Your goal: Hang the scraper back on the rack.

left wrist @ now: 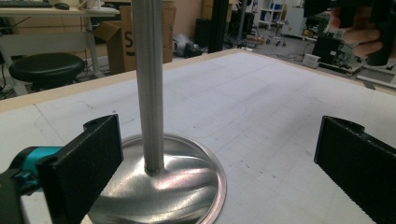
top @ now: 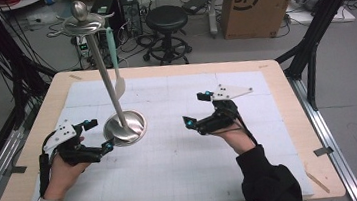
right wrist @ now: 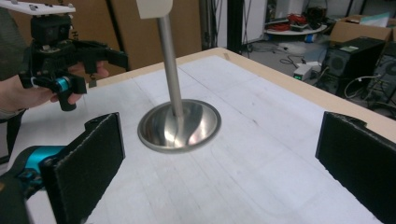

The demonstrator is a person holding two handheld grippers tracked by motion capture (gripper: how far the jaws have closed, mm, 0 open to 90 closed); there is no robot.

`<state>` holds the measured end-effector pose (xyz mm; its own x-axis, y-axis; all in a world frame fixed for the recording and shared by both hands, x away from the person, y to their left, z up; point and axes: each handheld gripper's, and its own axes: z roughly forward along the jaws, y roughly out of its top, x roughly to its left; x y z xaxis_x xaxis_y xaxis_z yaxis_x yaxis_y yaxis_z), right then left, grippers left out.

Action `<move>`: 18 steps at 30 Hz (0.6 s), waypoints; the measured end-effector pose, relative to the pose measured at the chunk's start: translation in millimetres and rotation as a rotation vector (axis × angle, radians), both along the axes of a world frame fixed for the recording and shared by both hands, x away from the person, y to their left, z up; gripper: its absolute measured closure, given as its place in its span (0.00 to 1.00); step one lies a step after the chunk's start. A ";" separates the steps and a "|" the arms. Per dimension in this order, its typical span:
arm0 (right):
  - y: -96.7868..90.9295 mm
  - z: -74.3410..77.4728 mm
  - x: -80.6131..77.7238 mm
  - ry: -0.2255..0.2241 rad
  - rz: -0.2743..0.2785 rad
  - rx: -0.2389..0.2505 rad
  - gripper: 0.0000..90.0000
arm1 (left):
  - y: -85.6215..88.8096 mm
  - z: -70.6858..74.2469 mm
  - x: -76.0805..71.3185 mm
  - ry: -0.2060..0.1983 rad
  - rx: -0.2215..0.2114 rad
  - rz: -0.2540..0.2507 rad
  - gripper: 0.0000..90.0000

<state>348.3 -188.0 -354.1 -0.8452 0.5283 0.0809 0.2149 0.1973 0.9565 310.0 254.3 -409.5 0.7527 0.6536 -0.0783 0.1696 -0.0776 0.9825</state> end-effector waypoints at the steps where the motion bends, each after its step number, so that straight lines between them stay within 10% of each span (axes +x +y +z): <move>1: -5.0 -2.8 -1.2 0.006 -0.010 0.001 0.00 | 0.0 0.0 -0.2 0.003 -0.003 0.002 0.02; 18: -64.5 -42.8 -19.8 0.011 -0.144 0.009 0.00 | -0.6 -1.0 0.4 0.011 -0.004 0.000 0.02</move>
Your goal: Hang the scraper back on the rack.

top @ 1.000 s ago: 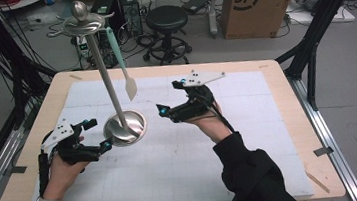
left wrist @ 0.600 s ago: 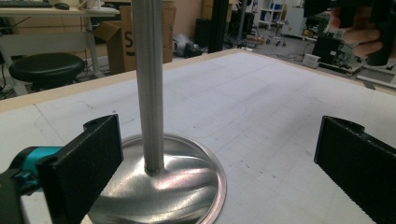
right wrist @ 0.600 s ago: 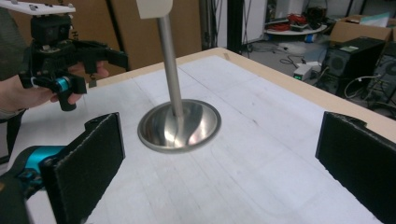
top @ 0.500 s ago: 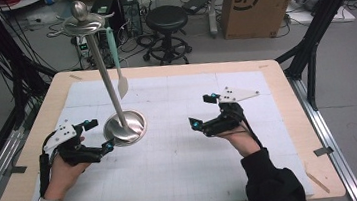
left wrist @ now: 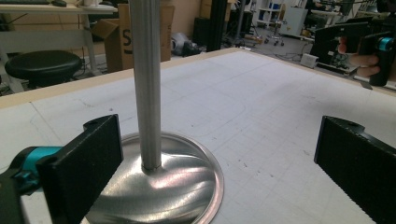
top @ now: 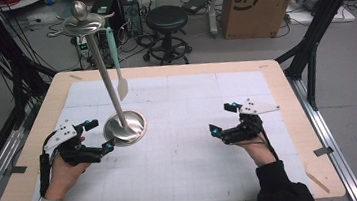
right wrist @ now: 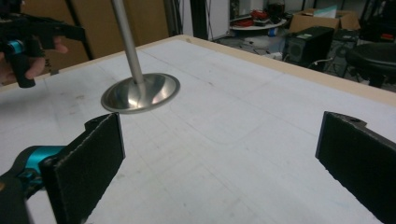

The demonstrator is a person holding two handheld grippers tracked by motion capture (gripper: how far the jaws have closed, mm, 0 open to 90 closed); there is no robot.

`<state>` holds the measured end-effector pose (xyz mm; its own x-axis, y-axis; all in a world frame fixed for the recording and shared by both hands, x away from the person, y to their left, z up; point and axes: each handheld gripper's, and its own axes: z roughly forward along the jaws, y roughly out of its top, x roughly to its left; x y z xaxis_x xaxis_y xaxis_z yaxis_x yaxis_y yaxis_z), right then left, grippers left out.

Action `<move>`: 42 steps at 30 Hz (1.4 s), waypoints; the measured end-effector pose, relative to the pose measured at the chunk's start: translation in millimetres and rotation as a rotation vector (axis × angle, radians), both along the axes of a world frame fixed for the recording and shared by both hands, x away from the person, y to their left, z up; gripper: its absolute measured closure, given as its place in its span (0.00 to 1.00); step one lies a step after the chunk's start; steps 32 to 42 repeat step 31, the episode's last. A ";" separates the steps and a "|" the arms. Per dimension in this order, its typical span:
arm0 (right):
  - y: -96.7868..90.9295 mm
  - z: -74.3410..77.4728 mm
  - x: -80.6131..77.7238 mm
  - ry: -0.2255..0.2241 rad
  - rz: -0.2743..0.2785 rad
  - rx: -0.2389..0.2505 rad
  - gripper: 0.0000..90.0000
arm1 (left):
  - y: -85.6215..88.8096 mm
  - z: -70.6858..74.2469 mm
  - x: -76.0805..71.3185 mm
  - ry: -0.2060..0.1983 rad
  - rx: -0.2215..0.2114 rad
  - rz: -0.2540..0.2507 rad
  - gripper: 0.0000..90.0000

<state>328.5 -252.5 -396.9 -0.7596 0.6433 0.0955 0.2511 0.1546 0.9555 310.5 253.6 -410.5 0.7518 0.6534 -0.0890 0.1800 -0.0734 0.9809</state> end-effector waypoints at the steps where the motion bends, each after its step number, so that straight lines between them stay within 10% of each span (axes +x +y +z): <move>1: -3.7 -2.3 -0.8 0.004 -0.005 0.007 0.00 | 0.0 -0.1 0.0 0.000 0.001 0.000 0.02; 26: -84.3 -45.4 -21.0 0.095 -0.144 0.026 0.00 | 1.9 -3.0 2.6 0.029 0.003 0.008 0.02; 42: -86.7 -46.6 -22.3 0.097 -0.162 0.045 0.00 | 1.4 -4.3 3.0 0.034 0.015 0.014 0.02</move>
